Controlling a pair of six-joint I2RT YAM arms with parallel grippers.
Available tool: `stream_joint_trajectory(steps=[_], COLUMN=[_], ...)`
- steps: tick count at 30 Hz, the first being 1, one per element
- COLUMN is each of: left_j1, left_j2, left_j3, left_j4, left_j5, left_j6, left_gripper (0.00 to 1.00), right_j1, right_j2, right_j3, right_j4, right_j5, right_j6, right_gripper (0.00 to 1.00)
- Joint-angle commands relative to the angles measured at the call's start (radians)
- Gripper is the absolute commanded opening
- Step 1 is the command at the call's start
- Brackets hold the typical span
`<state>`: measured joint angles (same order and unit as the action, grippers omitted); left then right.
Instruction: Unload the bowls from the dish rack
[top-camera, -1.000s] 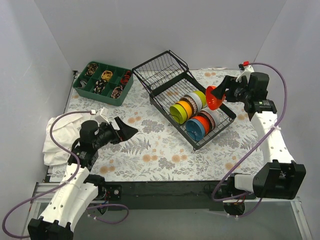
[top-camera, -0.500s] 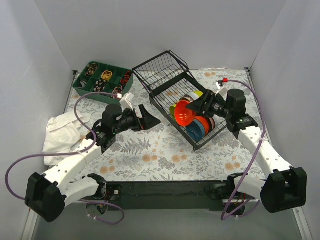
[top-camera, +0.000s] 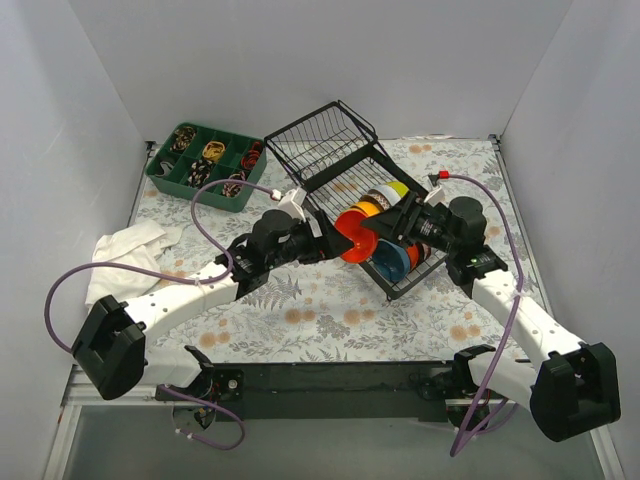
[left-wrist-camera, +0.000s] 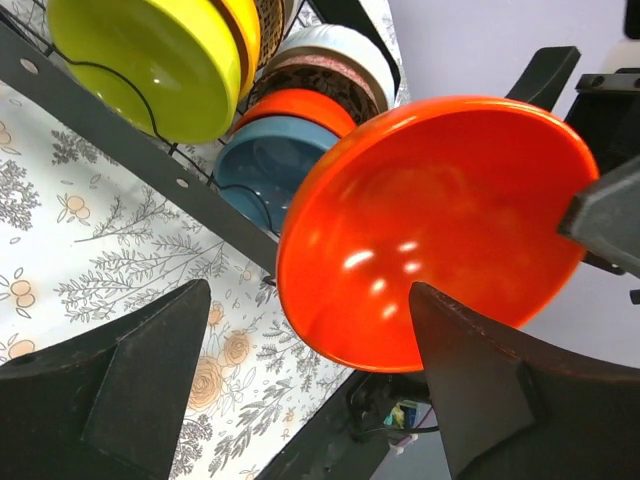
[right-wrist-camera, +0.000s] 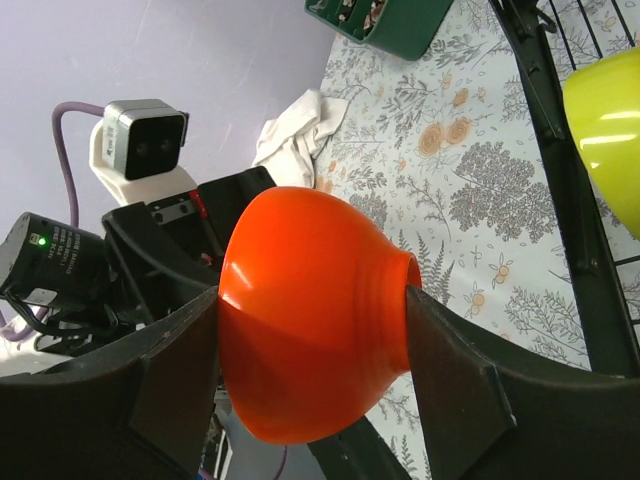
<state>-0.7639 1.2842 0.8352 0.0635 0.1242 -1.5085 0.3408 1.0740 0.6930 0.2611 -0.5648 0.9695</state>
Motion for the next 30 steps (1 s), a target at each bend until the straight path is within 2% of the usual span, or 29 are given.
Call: stream_joint_trajectory(steps=[1,6,12,16,17,19,22,24,25,26,28,30], left_j1=[-0.025,-0.034,-0.041,-0.046,-0.046,-0.046,-0.046,-0.046,-0.046,-0.046,-0.046,-0.043], left_j2=[-0.006,-0.008,0.007,0.001,-0.005,-0.022,-0.062,-0.083,-0.091,-0.101,-0.112,-0.141], left_j3=[0.012,-0.01,-0.024,-0.039,-0.045,-0.068,-0.093,-0.097,-0.1,-0.096,-0.093,-0.093], left_j4=[0.015,0.036,0.075,0.085,0.087,0.085,0.069,0.041,0.003,-0.023,-0.103,-0.146], left_j5=[-0.089,-0.101,-0.097,-0.103,-0.11,-0.142,-0.181,-0.214,-0.23,-0.247,-0.299,-0.336], left_j6=[-0.039,-0.053,-0.084,-0.085,-0.081,-0.073,-0.058,-0.042,-0.038,-0.033,-0.013,0.002], left_gripper=[0.78,0.6,0.46,0.25,0.13,0.01,0.0,0.0,0.0,0.0,0.0,0.0], right_j1=[0.004,0.006,0.013,0.015,0.015,0.015,0.015,0.015,0.015,0.015,0.014,0.014], right_j2=[-0.049,-0.066,-0.075,-0.091,-0.094,-0.098,-0.109,-0.115,-0.115,-0.118,-0.123,-0.128], right_j3=[-0.018,-0.059,-0.084,-0.107,-0.112,-0.125,-0.139,-0.145,-0.15,-0.151,-0.158,-0.156], right_j4=[0.118,0.162,0.187,0.194,0.194,0.194,0.193,0.193,0.191,0.191,0.185,0.158], right_j5=[-0.03,-0.036,-0.041,-0.037,-0.037,-0.04,-0.041,-0.043,-0.041,-0.038,-0.034,-0.029], right_j6=[0.051,0.089,0.104,0.113,0.115,0.117,0.115,0.103,0.098,0.086,0.078,0.051], right_gripper=[0.16,0.16,0.16,0.16,0.16,0.17,0.26,0.43,0.56,0.61,0.71,0.75])
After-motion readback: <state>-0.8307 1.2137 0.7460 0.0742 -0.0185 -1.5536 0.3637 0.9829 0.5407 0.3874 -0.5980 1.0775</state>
